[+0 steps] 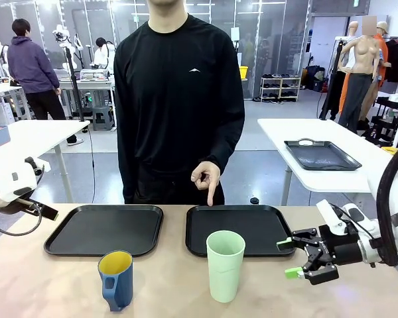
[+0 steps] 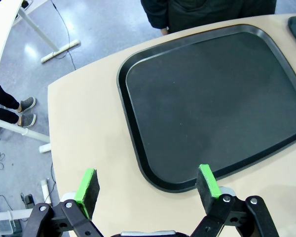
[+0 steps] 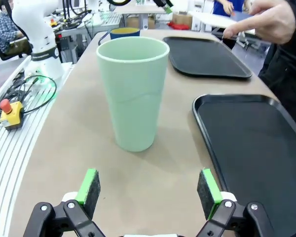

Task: Sort and store the cups by type.
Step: Pick up the Reusable plastic cup.

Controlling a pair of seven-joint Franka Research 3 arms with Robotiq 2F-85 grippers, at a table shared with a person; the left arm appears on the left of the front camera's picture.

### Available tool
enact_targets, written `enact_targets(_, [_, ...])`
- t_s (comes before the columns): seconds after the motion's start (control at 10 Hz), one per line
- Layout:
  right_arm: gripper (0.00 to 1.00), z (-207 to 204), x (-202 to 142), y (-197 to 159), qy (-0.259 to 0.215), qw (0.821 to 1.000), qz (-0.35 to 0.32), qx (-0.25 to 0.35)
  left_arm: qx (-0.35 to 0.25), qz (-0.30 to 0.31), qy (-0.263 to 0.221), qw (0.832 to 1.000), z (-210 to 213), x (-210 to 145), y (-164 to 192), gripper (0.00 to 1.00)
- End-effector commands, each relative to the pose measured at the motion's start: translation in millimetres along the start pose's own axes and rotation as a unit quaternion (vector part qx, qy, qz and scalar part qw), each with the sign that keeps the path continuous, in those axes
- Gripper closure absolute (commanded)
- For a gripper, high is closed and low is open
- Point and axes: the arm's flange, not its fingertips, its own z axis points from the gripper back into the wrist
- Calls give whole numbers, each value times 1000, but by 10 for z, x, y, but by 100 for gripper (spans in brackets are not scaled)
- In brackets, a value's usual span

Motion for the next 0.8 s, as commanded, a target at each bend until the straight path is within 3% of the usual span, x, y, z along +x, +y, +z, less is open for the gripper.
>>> enact_targets(0.0, [0, -144, -66, 7, -42, 999, 24, -22, 1, -2, 0, 1000, 3, -3, 6, 0])
enact_targets(0.7, [0, -570, -29, 144, -62, 998, -6, 27, 1, -2, 0, 1000, 3, -3, 6, 0])
